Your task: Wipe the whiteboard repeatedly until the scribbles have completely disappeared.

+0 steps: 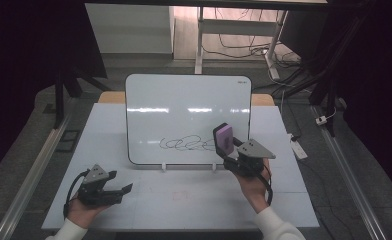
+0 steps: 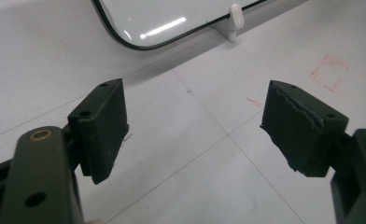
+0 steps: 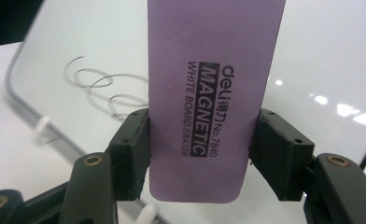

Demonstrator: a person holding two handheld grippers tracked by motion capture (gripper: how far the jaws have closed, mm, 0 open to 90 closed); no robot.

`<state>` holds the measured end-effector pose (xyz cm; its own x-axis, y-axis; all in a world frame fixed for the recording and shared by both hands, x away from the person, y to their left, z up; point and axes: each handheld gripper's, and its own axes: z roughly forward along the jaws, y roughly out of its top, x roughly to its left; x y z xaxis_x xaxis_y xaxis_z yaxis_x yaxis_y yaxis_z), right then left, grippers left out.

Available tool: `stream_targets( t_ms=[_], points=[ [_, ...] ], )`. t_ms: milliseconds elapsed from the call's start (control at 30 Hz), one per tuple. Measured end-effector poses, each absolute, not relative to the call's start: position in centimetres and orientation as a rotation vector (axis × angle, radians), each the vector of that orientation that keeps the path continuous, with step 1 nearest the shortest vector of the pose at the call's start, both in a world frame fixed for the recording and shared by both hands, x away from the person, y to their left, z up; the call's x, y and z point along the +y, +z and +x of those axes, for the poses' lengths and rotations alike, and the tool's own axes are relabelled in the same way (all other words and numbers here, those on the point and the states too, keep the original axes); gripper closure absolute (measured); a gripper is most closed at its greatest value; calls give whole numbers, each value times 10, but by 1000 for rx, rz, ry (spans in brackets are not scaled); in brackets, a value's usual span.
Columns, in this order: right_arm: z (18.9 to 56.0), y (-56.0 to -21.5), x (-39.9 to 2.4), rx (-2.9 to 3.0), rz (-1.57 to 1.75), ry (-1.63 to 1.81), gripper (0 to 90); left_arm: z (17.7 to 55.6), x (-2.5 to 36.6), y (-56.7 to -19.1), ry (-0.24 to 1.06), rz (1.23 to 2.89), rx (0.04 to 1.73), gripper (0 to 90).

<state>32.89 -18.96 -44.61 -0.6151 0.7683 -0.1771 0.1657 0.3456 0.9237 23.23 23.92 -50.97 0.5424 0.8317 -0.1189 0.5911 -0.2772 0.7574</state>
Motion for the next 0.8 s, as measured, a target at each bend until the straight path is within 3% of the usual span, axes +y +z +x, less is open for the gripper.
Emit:
stream_targets(
  t_ms=[500,800],
  points=[
    [349,-458,-172,2001,885,1146,404,233,240,-512,378,1997,1158,228],
    [352,-473,-128,2106,806,1158,405,233,240,-513,376,1993,1166,227]
  ],
)
